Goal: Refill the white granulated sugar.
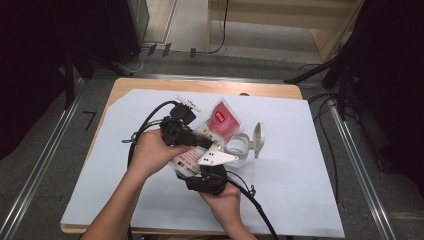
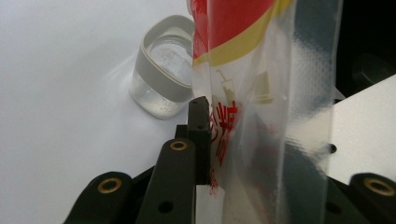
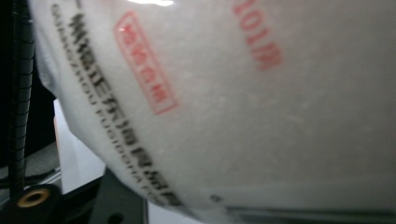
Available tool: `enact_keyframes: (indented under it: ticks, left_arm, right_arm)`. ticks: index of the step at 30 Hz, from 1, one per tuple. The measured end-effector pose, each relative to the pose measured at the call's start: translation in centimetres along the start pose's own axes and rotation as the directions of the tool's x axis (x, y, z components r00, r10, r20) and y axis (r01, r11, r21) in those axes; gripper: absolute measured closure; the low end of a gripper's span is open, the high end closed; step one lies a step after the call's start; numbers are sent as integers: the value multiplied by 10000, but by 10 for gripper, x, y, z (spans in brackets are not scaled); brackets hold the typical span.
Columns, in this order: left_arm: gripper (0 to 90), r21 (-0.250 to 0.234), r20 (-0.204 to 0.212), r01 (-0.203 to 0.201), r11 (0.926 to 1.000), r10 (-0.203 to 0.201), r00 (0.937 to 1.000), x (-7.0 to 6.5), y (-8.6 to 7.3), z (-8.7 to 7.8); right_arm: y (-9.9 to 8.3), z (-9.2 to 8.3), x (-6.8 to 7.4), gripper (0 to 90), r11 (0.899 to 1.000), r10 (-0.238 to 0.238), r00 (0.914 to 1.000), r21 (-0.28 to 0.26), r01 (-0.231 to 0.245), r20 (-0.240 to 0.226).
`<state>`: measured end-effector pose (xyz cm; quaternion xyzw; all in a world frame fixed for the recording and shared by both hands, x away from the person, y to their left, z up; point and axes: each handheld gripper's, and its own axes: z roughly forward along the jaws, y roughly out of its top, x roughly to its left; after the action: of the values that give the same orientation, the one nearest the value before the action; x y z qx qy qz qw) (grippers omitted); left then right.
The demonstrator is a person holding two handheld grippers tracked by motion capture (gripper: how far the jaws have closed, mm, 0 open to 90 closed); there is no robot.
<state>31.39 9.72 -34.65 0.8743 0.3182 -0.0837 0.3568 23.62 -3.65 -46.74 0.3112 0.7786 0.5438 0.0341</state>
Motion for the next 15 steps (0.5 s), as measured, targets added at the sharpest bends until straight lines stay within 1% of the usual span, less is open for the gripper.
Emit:
enact_keyframes:
  ticks: [1, 2, 4, 5, 6, 7, 8, 10, 13, 14, 15]
  left_arm:
    - [784, 58, -11, 10, 10000, -10, 10000, 0, 0, -1]
    - [777, -55, 60, 16, 10000, -16, 10000, 0, 0, -1]
    - [752, -265, 232, -117, 9996, 123, 9997, 0, 1, -4]
    - [736, -369, 356, -90, 9993, 103, 9993, 0, 1, -5]
    - [718, -285, 348, -100, 9995, 110, 9993, -1, 2, -8]
    - [726, -290, 313, -137, 9995, 146, 9994, -2, 2, -10]
    - [744, -255, 235, -187, 9995, 193, 9995, -2, 2, -11]
    - [743, -279, 237, -203, 9994, 210, 9995, -3, 2, -15]
    - [720, -412, 234, -198, 9990, 208, 9995, -3, 2, -22]
    - [726, -350, 219, -242, 9991, 250, 9994, -3, 2, -24]
    - [729, -391, 229, -148, 9991, 157, 9996, -3, 1, -25]
  right_arm:
    - [-1, 0, 0, 544, 10000, 52, 10000, -33, -52, -58]
    - [-1, 0, 0, 547, 9999, 125, 9998, -59, -126, -131]
    - [-2, -1, -1, 549, 9996, 232, 9996, -153, -234, -165]
    - [-3, -2, -2, 553, 9988, 449, 9985, -191, -455, -307]
    - [-3, -2, -3, 557, 9976, 611, 9973, -297, -623, -397]
    - [-4, -2, -3, 557, 9964, 745, 9961, -369, -763, -470]
    - [-4, -3, -3, 558, 9969, 666, 9968, -385, -684, -449]
    - [-3, -4, -2, 558, 9972, 607, 9969, -400, -627, -496]
    - [-3, -6, -4, 559, 9942, 915, 9925, -498, -957, -810]
    - [-3, -6, -4, 558, 9939, 930, 9925, -516, -972, -790]
    - [-3, -7, -4, 559, 9940, 918, 9929, -520, -958, -752]
